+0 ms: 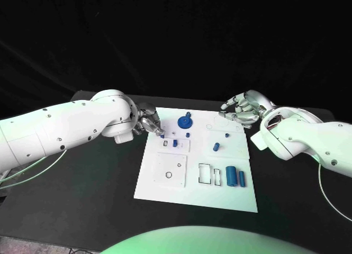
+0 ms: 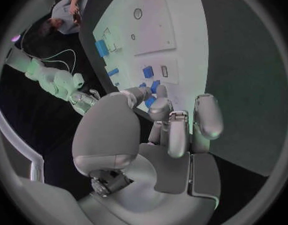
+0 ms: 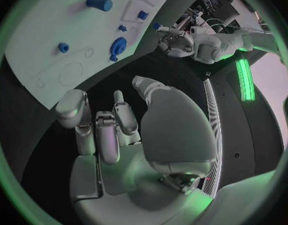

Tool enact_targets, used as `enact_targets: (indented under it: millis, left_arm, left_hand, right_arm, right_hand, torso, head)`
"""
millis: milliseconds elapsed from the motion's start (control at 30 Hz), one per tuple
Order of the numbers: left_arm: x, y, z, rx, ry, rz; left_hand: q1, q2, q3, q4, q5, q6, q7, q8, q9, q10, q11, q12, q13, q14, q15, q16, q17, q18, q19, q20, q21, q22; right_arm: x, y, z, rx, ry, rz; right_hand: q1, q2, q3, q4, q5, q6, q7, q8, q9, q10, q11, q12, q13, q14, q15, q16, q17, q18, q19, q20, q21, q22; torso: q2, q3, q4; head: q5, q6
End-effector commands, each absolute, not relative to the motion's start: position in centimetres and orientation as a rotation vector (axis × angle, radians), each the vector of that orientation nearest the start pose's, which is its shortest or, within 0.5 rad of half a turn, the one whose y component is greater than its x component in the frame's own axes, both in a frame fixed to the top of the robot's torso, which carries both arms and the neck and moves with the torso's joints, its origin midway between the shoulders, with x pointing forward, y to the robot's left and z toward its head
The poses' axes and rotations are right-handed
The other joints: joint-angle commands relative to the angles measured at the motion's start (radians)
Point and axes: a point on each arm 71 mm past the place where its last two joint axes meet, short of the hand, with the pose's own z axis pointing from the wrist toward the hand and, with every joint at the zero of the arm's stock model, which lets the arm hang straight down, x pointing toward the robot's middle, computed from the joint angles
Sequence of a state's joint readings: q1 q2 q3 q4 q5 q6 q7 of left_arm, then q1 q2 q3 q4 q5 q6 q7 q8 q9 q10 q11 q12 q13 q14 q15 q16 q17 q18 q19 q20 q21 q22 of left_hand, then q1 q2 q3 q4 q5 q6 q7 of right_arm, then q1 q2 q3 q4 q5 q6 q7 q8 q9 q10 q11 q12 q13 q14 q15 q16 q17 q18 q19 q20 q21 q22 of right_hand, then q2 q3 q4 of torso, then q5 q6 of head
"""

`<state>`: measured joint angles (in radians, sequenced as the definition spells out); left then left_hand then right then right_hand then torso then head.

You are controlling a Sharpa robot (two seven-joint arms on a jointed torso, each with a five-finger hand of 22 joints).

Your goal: Assemble the parts on the task board

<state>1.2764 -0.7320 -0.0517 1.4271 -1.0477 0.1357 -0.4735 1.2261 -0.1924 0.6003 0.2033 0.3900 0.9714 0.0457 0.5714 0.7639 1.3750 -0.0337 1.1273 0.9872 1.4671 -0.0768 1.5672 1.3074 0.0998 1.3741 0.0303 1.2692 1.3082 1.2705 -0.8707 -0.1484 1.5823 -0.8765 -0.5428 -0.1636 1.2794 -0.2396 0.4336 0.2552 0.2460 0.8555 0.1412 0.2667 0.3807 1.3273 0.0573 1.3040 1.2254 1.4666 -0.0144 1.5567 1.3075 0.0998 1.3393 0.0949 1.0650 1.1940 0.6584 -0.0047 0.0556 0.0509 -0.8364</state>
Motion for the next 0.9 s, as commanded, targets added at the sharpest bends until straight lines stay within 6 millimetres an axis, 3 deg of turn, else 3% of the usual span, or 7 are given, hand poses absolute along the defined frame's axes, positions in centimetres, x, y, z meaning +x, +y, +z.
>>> enact_targets:
  millis: [33,900]
  left_arm:
    - [50.4,18.2,-19.9,-0.068,2.247,-0.474]
    - [50.6,16.7,-21.5,-0.006,2.332,-0.429]
  left_hand:
    - [-0.007,0.003,0.172,-0.179,0.007,0.005,-0.006,0.006,0.002,0.006,0.001,0.005,0.001,0.104,-0.007,0.004,0.263,-0.019,0.007,0.000,0.007,0.035]
    - [-0.012,0.001,0.173,-0.185,0.030,0.009,-0.007,0.006,0.005,0.010,0.001,0.006,0.003,0.104,-0.007,0.004,0.263,-0.019,0.005,-0.001,0.004,0.035]
  right_arm:
    - [47.9,-21.6,-18.9,0.490,1.696,0.777]
    - [47.8,-21.6,-18.9,0.490,1.696,0.779]
  right_hand:
    - [-0.010,-0.002,0.002,0.008,0.006,-0.010,-0.001,0.005,0.002,-0.004,0.000,-0.002,0.001,0.091,0.001,-0.005,0.215,0.016,-0.005,-0.003,-0.005,0.000]
    - [-0.009,-0.003,0.002,0.008,0.007,-0.010,-0.001,0.006,0.003,-0.005,0.000,-0.002,0.000,0.091,0.001,-0.006,0.213,0.017,-0.006,-0.003,-0.007,-0.001]
  torso:
    - [0.002,-0.0007,-0.0007]
    - [0.001,0.0017,-0.0009]
  head:
    - [-0.003,-0.002]
    - [-0.002,-0.013]
